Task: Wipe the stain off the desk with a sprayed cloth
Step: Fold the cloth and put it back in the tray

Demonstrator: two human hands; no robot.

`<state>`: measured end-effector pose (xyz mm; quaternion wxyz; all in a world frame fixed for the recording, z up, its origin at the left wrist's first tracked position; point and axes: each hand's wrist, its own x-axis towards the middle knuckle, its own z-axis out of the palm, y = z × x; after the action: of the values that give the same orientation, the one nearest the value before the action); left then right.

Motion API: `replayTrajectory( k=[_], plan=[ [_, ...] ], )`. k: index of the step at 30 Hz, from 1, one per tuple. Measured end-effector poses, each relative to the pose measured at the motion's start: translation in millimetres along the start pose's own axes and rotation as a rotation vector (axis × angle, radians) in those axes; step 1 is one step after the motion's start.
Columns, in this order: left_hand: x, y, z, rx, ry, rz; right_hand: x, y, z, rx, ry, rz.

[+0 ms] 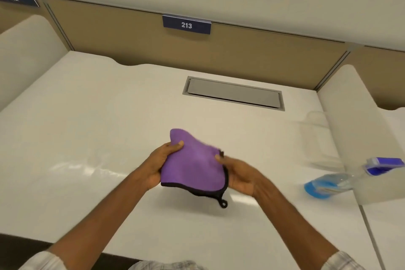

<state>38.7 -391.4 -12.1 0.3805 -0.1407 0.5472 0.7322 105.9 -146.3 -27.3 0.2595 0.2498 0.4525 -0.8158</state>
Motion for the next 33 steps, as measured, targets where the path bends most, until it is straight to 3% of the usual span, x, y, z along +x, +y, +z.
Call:
replayTrajectory(
  k=[3,6,10,15,18,23,28,30,33],
  plan=[
    [0,-5,-22,0.084,0.028,-0.071,9,30,3,-0.048,0.058,0.003],
    [-9,12,-40,0.150,-0.028,0.002,7,12,16,-0.004,0.128,-0.145],
    [-39,74,-43,0.346,-0.135,0.341,-22,-34,50,-0.126,0.115,-0.446],
    [-97,162,-43,0.462,-0.427,0.815,-78,-87,101,-0.160,-0.050,-0.914],
    [-117,195,-46,0.581,-0.569,0.943,-100,-104,125,-0.190,-0.160,-1.056],
    [-99,209,-64,0.615,-0.555,0.915,-81,-92,137,-0.148,-0.051,-0.894],
    [-73,197,-89,0.817,-0.502,0.694,-60,-58,135,-0.458,0.131,-0.739],
    [-72,193,-95,0.922,-0.549,0.647,-61,-54,137,-0.469,0.159,-0.760],
    [-85,194,-94,0.845,-0.620,0.716,-81,-53,142,-0.454,0.147,-0.922]
  ],
)
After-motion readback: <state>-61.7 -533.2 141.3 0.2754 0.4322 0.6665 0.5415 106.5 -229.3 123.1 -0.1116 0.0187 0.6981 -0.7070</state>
